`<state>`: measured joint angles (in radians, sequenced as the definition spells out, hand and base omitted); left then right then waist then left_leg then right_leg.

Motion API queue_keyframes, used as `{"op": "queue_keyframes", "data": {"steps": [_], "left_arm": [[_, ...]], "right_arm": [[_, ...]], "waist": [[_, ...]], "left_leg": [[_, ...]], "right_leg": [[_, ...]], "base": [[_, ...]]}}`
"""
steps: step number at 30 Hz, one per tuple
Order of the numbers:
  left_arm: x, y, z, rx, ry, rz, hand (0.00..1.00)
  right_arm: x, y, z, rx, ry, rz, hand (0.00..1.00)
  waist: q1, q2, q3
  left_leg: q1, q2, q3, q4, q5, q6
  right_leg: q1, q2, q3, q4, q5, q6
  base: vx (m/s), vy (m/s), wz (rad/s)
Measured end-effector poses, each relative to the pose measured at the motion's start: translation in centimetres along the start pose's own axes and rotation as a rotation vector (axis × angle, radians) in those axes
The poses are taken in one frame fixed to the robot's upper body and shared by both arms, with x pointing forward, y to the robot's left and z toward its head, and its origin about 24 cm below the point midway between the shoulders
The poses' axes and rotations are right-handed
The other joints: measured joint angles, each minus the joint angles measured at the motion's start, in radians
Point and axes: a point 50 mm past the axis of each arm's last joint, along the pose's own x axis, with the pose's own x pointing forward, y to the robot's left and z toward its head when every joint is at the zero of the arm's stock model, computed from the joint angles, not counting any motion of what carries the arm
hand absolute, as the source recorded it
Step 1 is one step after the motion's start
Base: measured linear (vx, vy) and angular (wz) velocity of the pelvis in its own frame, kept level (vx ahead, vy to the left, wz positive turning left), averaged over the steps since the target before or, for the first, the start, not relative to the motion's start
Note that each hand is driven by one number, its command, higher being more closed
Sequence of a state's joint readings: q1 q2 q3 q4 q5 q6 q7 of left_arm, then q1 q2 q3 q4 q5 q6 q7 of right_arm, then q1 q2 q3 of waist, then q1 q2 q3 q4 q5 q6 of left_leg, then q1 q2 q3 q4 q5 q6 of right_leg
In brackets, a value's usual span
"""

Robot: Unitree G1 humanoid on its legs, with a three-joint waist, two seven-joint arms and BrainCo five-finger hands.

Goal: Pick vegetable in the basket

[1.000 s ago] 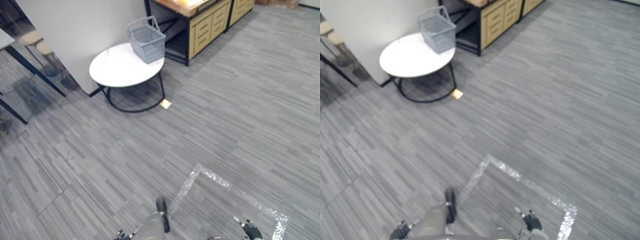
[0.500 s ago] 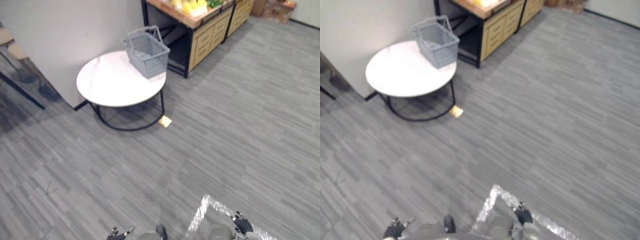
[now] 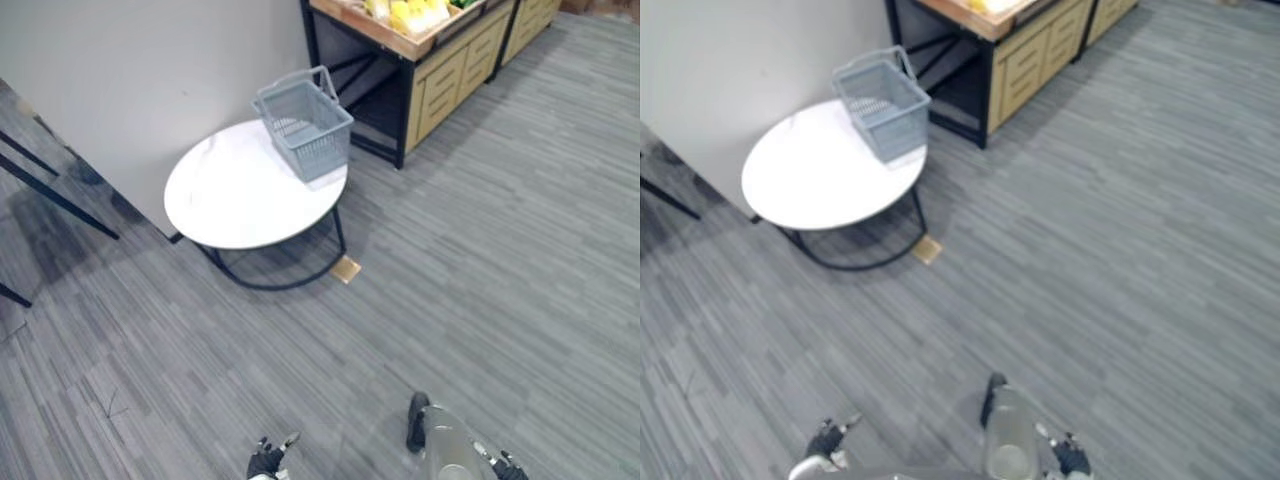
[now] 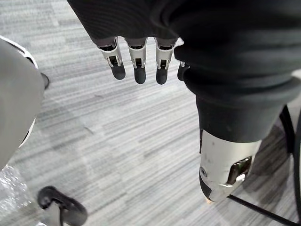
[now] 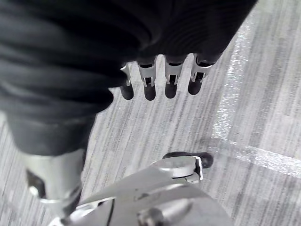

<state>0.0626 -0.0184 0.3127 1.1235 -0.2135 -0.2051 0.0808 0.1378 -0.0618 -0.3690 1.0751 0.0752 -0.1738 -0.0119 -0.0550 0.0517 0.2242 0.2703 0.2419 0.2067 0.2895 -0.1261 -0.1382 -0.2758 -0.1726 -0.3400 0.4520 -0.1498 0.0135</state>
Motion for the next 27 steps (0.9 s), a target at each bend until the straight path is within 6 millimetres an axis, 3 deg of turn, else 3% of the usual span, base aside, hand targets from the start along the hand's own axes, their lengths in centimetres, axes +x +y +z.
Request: {"op": "queue_keyframes", "data": {"steps": [1,3,4,7,9,11,12,14,16,17,18,19,20,21,22,23,24,26,27], "left_arm": [[0.0,0.1,0.2,-0.008,-0.008,0.004,0.0],[0.0,0.3,0.1,-0.025,-0.006,0.015,0.0],[0.0,0.5,0.2,-0.037,-0.008,0.021,0.0],[0.1,0.3,0.9,-0.038,-0.039,0.012,0.0],[0.1,0.2,1.2,-0.051,-0.058,0.008,0.0],[0.1,0.0,1.4,-0.043,-0.068,-0.001,0.0],[0.1,-0.1,1.3,-0.018,-0.067,-0.01,0.0],[0.0,-0.2,1.1,-0.004,-0.065,-0.011,0.0],[0.0,-0.1,1.1,-0.001,-0.072,-0.012,0.0],[0.1,0.3,1.4,0.012,-0.078,-0.007,0.0],[0.1,0.8,1.4,0.037,-0.077,0.001,0.0],[0.2,1.2,1.6,0.072,-0.077,0.001,0.0],[0.3,1.5,1.7,0.09,-0.076,0.005,0.0],[0.4,2.0,1.7,0.105,-0.065,0.016,0.0],[0.4,2.1,1.7,0.11,-0.057,0.023,0.0],[0.4,2.1,1.5,0.115,-0.044,0.025,0.0],[0.4,2.5,1.4,0.153,-0.028,0.028,0.0],[0.4,2.7,1.2,0.209,-0.012,0.022,0.0],[0.4,2.7,1.2,0.245,-0.008,0.012,0.0]], "right_arm": [[0.0,0.0,0.0,0.0,0.001,0.0,0.0],[0.0,-0.2,0.2,-0.023,-0.004,0.004,0.0],[0.2,-0.1,0.5,-0.035,-0.013,0.009,0.0],[0.2,-0.1,0.6,-0.089,-0.017,0.021,0.0],[0.2,-0.2,0.6,-0.107,-0.014,0.022,0.0],[0.2,-0.2,0.5,-0.115,-0.005,0.022,0.0],[0.2,-0.2,0.5,-0.115,-0.005,0.021,0.0],[0.2,-0.3,0.5,-0.134,-0.006,0.021,0.0],[0.2,-0.4,0.6,-0.166,-0.006,0.02,0.0],[0.1,-0.3,0.2,-0.177,0.007,0.025,0.0],[0.0,0.1,-0.5,-0.187,0.035,0.042,0.0],[-0.1,0.7,-0.9,-0.189,0.043,0.059,0.0],[-0.2,0.9,-1.1,-0.185,0.046,0.066,0.0],[-0.2,1.2,-1.0,-0.171,0.042,0.071,0.0],[-0.2,1.2,-1.0,-0.166,0.041,0.073,0.0],[-0.2,1.3,-0.9,-0.166,0.039,0.08,0.0],[-0.1,1.4,-0.8,-0.172,0.032,0.088,0.0],[-0.1,1.4,-0.8,-0.178,0.029,0.089,0.0],[-0.1,1.3,-0.7,-0.186,0.026,0.089,0.0]], "waist": [[0.001,-0.001,0.0],[0.005,-0.003,0.006],[0.009,-0.001,0.007],[0.027,0.0,0.007],[0.037,0.001,0.007],[0.039,-0.001,0.006],[0.037,-0.002,0.006],[0.039,0.001,0.004],[0.042,0.007,-0.005],[0.052,-0.01,-0.03],[0.057,-0.054,-0.067],[0.05,-0.082,-0.087],[0.045,-0.094,-0.095],[0.033,-0.108,-0.098],[0.031,-0.111,-0.095],[0.031,-0.115,-0.091],[0.03,-0.107,-0.078],[0.027,-0.103,-0.075],[0.024,-0.1,-0.074]], "left_leg": [[-0.046,0.018,-0.026,0.104,0.026,-0.015],[-0.221,0.071,-0.099,0.454,0.179,-0.03],[-0.298,0.085,-0.101,0.624,0.17,-0.023],[-0.442,0.067,-0.024,0.744,0.077,-0.004],[-0.516,0.054,0.014,0.684,0.03,0.011],[-0.535,0.012,0.071,0.386,0.01,0.013],[-0.511,-0.028,0.092,0.129,0.037,0.032],[-0.49,-0.056,0.103,-0.157,0.098,0.029],[-0.514,-0.045,0.106,-0.192,0.11,0.034],[-0.51,-0.065,0.104,-0.15,0.199,0.076],[-0.515,-0.104,0.109,-0.121,0.212,0.107],[-0.516,-0.134,0.113,-0.107,0.178,0.126],[-0.509,-0.151,0.111,-0.105,0.161,0.135],[-0.471,-0.177,0.11,-0.094,0.13,0.155],[-0.445,-0.185,0.111,-0.097,0.116,0.161],[-0.394,-0.193,0.112,-0.104,0.088,0.165],[-0.297,-0.196,0.11,-0.122,0.049,0.17],[-0.202,-0.197,0.107,-0.154,0.03,0.169],[-0.142,-0.197,0.104,-0.188,0.03,0.169]], "right_leg": [[0.023,0.0,-0.012,-0.002,-0.016,-0.001],[0.111,0.018,-0.039,-0.035,-0.056,-0.019],[0.166,0.028,-0.039,-0.061,-0.069,-0.021],[0.301,0.047,-0.04,-0.171,-0.07,-0.02],[0.347,0.055,-0.033,-0.21,-0.072,-0.003],[0.403,0.051,-0.033,-0.256,-0.078,0.024],[0.433,0.041,-0.027,-0.275,-0.084,0.035],[0.472,0.035,-0.004,-0.299,-0.103,0.069],[0.51,0.037,0.025,-0.32,-0.126,0.107],[0.541,0.008,0.06,-0.338,-0.136,0.122],[0.54,-0.033,0.106,-0.326,-0.125,0.119],[0.518,-0.065,0.134,-0.279,-0.109,0.11],[0.491,-0.081,0.154,-0.22,-0.094,0.111],[0.419,-0.112,0.204,-0.01,-0.03,0.117],[0.388,-0.124,0.222,0.087,0.018,0.121],[0.335,-0.139,0.252,0.227,0.131,0.143],[0.253,-0.147,0.275,0.468,0.164,0.175],[0.181,-0.149,0.24,0.625,0.122,0.137],[0.141,-0.149,0.177,0.65,0.066,0.098]], "base": [[0.32,-0.281,0.52],[0.29,-0.185,0.3],[0.34,-0.126,0.08],[0.39,-0.086,-0.11],[0.33,0.017,-0.14],[0.33,0.089,-0.18],[0.33,0.128,-0.23],[0.5,0.258,-0.38],[0.5,0.296,-0.51],[0.59,0.272,-0.56],[0.71,0.323,-0.41],[0.6,0.239,-0.12],[0.57,0.269,0.29],[0.55,0.263,0.34],[0.64,0.294,0.27],[0.51,0.193,0.07],[0.49,0.171,0.02],[0.43,0.098,0.08],[0.46,0.035,0.3]]}}
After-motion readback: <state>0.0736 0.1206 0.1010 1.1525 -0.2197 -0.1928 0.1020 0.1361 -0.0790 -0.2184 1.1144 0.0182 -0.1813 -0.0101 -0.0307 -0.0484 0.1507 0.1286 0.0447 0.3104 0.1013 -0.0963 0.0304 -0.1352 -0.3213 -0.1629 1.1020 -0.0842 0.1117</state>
